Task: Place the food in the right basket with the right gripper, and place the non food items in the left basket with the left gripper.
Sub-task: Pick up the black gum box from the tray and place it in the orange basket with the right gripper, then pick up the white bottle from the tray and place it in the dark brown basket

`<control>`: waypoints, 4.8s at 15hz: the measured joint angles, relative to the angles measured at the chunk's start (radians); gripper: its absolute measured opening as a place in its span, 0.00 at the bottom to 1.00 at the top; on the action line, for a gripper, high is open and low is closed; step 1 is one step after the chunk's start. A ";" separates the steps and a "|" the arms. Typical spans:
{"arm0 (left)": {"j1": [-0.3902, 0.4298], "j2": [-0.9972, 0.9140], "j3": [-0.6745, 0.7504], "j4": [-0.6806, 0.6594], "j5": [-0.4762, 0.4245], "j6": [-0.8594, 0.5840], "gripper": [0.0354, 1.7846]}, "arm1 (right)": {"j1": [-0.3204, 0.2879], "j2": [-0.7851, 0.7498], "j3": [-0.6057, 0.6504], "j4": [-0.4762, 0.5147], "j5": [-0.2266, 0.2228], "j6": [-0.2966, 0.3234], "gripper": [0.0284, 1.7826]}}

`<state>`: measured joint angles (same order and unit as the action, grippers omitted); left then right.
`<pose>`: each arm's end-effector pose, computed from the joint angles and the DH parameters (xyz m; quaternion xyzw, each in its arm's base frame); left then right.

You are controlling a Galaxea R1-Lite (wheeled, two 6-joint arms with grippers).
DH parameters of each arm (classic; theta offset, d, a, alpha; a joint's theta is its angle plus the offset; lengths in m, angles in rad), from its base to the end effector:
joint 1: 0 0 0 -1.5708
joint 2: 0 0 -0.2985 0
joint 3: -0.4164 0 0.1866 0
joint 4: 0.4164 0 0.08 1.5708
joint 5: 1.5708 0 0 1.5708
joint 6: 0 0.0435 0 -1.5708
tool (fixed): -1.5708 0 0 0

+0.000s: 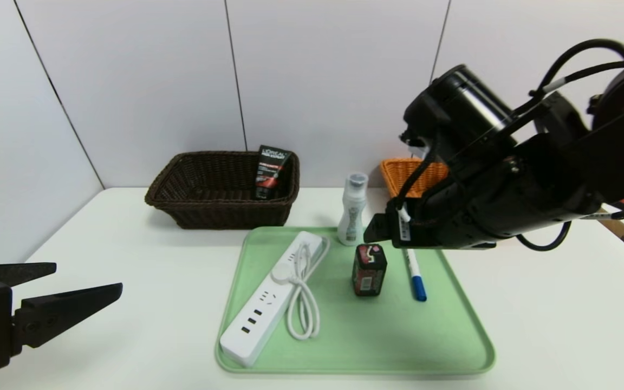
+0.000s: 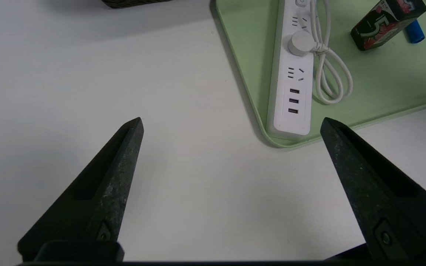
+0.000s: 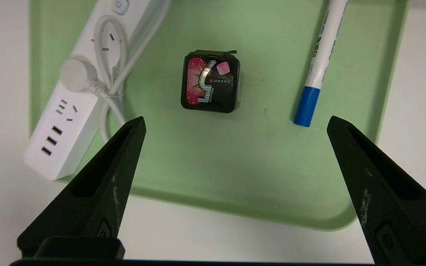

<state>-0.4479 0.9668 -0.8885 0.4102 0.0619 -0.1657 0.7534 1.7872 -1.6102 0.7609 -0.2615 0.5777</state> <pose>0.1053 -0.0476 0.2497 -0.0180 0.2486 -0.1661 0.9541 0.2393 0.2090 0.2374 0.0359 0.4405 0.0957 0.8919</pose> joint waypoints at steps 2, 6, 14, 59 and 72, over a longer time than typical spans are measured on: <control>0.000 0.001 0.002 0.000 0.000 -0.001 0.94 | 0.000 0.063 -0.021 0.000 -0.002 0.031 0.95; 0.000 0.001 0.003 0.000 0.003 0.002 0.94 | -0.001 0.159 -0.073 0.003 -0.005 0.053 0.95; 0.000 -0.004 0.008 -0.001 0.002 0.005 0.94 | -0.008 0.282 -0.114 0.001 -0.006 0.097 0.95; 0.001 -0.025 0.046 -0.006 0.008 0.008 0.94 | -0.507 0.379 -0.322 -0.405 0.084 -0.166 0.43; 0.001 -0.050 0.055 -0.018 0.008 0.007 0.94 | -0.425 0.121 -0.309 -0.206 0.093 -0.160 0.86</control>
<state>-0.4464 0.9168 -0.8332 0.3926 0.0700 -0.1583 0.3281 1.9085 -1.9189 0.5551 -0.1687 0.4179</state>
